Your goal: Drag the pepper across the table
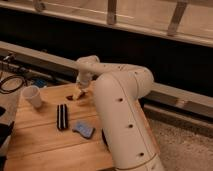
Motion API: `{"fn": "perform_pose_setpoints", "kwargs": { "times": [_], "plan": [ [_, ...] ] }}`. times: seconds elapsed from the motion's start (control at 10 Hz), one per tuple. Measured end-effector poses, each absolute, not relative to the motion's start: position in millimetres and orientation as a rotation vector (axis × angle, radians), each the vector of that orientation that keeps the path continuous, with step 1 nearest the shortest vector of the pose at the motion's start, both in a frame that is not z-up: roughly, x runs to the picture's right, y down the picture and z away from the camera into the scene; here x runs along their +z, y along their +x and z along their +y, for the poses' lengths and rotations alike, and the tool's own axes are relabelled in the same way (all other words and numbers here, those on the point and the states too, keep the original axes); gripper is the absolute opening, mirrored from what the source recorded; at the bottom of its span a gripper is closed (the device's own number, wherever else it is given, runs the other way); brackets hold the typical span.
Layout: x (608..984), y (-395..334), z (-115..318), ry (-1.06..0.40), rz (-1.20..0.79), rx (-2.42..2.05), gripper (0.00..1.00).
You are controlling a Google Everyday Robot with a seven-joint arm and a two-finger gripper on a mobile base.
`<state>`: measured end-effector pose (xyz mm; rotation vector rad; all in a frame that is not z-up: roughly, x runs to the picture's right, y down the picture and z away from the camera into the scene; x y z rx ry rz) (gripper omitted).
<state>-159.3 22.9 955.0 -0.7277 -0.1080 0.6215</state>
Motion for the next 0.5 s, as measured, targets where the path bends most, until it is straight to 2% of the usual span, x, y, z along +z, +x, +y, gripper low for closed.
{"fn": "perform_pose_setpoints", "kwargs": {
  "times": [0.5],
  "plan": [
    [965.8,-184.8,42.3,-0.786,-0.217,0.606,0.8]
  ]
}}
